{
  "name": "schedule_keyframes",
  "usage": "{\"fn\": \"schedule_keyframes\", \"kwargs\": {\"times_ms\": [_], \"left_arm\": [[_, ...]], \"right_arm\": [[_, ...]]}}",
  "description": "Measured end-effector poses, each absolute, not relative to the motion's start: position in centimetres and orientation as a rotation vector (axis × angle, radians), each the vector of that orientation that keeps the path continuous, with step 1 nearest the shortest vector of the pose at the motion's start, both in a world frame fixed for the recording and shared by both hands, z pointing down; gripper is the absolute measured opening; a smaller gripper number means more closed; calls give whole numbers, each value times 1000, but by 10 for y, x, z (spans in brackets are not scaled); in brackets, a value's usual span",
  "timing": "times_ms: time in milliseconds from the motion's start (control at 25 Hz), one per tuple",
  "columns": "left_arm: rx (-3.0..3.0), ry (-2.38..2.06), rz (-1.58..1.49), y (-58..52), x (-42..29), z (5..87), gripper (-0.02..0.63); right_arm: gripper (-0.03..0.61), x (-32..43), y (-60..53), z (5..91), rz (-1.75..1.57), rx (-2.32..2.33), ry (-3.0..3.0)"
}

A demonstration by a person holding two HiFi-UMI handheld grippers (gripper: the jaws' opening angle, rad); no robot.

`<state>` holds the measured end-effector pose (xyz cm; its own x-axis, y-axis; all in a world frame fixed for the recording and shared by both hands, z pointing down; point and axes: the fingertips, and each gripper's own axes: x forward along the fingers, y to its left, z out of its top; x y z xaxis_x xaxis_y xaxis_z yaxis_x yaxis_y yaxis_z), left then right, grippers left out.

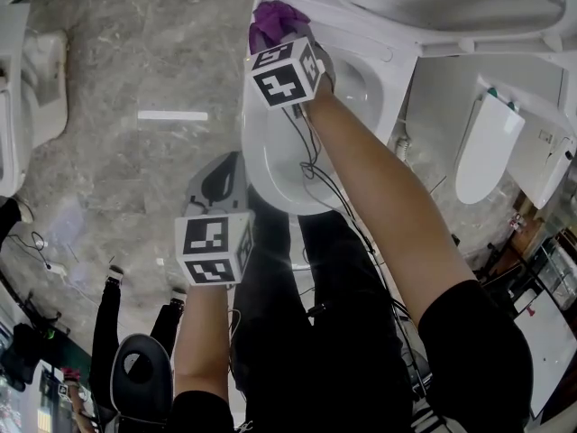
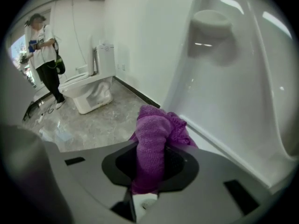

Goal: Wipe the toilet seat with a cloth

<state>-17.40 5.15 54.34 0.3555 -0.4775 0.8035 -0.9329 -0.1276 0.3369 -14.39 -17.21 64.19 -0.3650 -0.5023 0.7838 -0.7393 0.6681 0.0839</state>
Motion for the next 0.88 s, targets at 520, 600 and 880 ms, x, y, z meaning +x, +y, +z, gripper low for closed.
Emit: {"fn": "schedule_keyframes", "kwargs": {"times_ms": [520,600,880], "left_arm": [[1759,-1246,694,47,-155,546,3],[1761,-1243,702,45,-149,546,3],[1787,-1209,736,40,-116,544,3]], "right_arm": [[86,-86,-167,647,650,1089,-2070],[86,-58,-170,649,746,1190,-2047],[86,31,-169,651,895,1353,-1966]]}}
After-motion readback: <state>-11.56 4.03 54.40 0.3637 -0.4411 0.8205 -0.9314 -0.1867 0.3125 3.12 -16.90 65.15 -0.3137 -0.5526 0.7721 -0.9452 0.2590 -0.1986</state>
